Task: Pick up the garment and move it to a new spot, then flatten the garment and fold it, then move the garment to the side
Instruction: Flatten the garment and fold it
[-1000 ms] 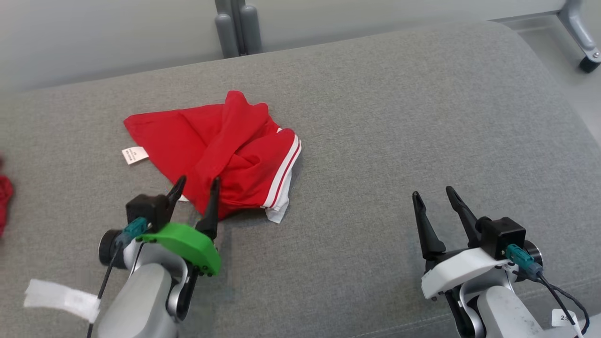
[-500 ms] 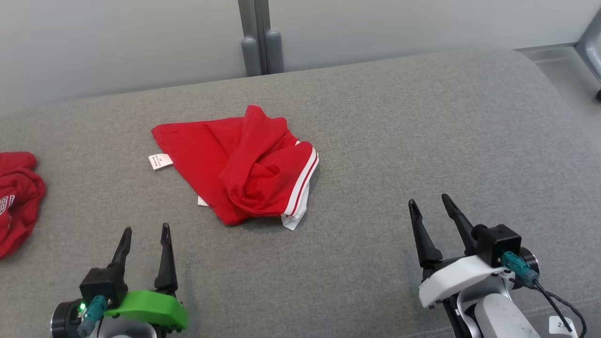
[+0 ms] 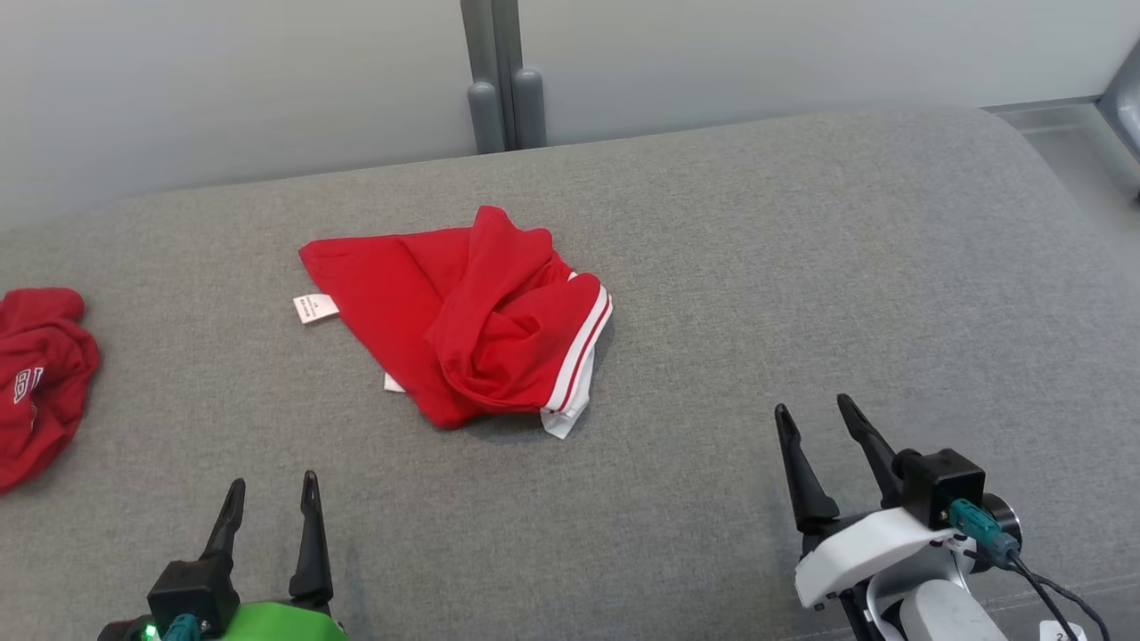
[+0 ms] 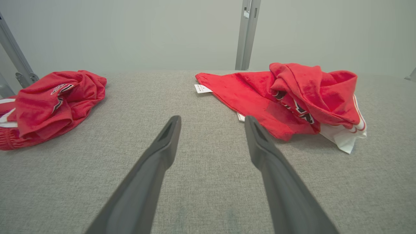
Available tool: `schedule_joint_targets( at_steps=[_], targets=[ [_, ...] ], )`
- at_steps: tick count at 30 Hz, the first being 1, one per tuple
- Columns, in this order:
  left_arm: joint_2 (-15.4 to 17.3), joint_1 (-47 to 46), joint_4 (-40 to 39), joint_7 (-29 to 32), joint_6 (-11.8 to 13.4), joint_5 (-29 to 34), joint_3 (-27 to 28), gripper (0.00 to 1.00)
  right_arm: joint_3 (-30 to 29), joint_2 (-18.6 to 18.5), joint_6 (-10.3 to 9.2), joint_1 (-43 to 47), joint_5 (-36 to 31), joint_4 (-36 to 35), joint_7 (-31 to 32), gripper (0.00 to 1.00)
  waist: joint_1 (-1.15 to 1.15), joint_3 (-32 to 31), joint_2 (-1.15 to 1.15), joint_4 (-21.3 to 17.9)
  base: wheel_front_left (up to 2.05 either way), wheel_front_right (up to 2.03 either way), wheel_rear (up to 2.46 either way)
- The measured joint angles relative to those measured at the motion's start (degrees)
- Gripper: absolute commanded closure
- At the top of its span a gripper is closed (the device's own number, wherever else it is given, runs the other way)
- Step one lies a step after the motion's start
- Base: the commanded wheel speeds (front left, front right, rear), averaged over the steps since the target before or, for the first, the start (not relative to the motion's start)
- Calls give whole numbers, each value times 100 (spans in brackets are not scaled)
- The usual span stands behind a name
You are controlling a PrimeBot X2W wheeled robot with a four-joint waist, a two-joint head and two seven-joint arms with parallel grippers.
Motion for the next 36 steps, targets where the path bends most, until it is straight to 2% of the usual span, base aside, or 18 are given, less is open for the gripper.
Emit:
schedule_joint_targets(
  at_steps=[8,18,27,34,35,36],
  targets=[
    [-23,-297,-65,0,-118,58,-200,0,521,-40,1,-372,60,187,0,0,0,272,0,336,0,0,0],
    [-27,-602,-135,0,-51,-214,-736,0,914,-209,1,-1062,49,1089,0,0,0,639,0,1166,0,0,0],
    [-25,-603,-141,-1,22,-339,-840,0,911,-210,1,-1405,24,1659,0,0,0,944,0,1867,0,0,0],
    [-26,-641,-160,-1,35,-343,-939,0,860,-182,1,-1521,-62,1879,0,0,0,1184,0,2084,0,0,0],
    [-26,-670,-165,-1,35,-343,-954,0,844,-181,1,-1536,-63,1903,-1,55,0,1205,0,2095,0,0,0],
    [-26,-693,-174,-1,35,-343,-966,0,818,-181,1,-1549,-67,1908,-2,100,0,1222,0,2100,0,0,0]
  ],
)
